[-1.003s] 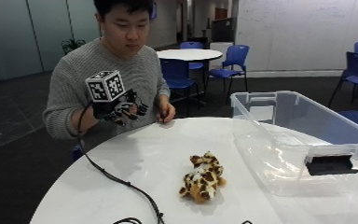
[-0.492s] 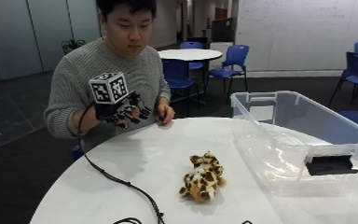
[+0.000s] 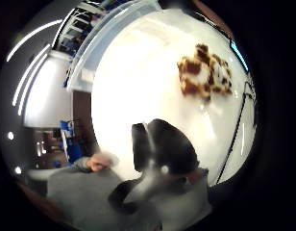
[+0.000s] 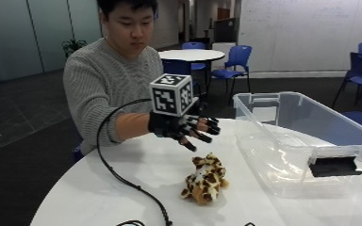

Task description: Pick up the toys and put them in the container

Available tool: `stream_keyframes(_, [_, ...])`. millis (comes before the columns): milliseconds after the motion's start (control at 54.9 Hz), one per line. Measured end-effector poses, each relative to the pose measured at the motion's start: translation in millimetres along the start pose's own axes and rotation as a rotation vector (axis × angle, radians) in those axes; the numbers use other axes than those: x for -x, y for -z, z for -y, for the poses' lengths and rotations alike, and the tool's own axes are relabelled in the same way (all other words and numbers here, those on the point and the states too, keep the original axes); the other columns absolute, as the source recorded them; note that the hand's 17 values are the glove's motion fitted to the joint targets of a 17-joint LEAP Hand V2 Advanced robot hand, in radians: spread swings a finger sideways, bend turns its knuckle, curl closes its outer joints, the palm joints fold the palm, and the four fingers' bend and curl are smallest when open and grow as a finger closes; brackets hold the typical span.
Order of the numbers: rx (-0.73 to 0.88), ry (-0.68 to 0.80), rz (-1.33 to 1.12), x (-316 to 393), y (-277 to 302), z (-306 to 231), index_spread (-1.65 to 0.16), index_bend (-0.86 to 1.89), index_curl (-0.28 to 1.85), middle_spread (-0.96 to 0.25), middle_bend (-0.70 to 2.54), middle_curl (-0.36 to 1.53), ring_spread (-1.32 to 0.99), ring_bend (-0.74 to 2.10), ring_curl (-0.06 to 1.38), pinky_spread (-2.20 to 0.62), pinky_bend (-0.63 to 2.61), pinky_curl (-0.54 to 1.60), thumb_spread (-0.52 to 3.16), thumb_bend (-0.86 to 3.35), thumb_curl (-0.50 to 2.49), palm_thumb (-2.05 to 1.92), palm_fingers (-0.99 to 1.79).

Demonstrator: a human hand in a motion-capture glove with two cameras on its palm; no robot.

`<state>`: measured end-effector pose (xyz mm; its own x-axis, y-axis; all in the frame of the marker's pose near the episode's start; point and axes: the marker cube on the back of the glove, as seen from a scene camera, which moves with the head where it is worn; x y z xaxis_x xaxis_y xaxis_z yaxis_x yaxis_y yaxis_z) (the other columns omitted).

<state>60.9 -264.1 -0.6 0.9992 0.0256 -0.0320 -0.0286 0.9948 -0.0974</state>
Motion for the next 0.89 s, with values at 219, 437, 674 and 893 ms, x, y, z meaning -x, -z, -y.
stream_keyframes(219, [0.118, -0.054, -0.025, -13, -30, 52, -0.34, 0.10, 0.26, -0.16, 0.18, 0.28, -0.11, 0.35, 0.24, 0.06, 0.82, 0.34, 1.36, -0.01, 0.18, 0.00, -0.11])
stream_keyframes(437, [0.254, -0.175, -0.041, -27, -92, 64, -0.34, 0.11, 0.22, -0.16, 0.17, 0.30, -0.11, 0.35, 0.26, 0.06, 0.87, 0.35, 1.33, 0.00, 0.23, 0.03, -0.11])
stream_keyframes(674, [0.118, -0.232, -0.142, -12, -120, 66, -0.38, 0.37, 0.31, -0.20, 0.41, 0.38, -0.21, 0.30, 0.23, 0.00, 0.80, 0.31, 1.37, 0.06, 0.30, 0.19, 0.45])
stream_keyframes(893, [0.037, -0.199, -0.132, -8, -123, 70, -0.37, 0.45, 0.42, -0.31, 0.63, 0.52, -0.43, 0.65, 0.36, -0.19, 0.69, 0.30, 1.24, 0.19, 0.49, 0.54, 0.76])
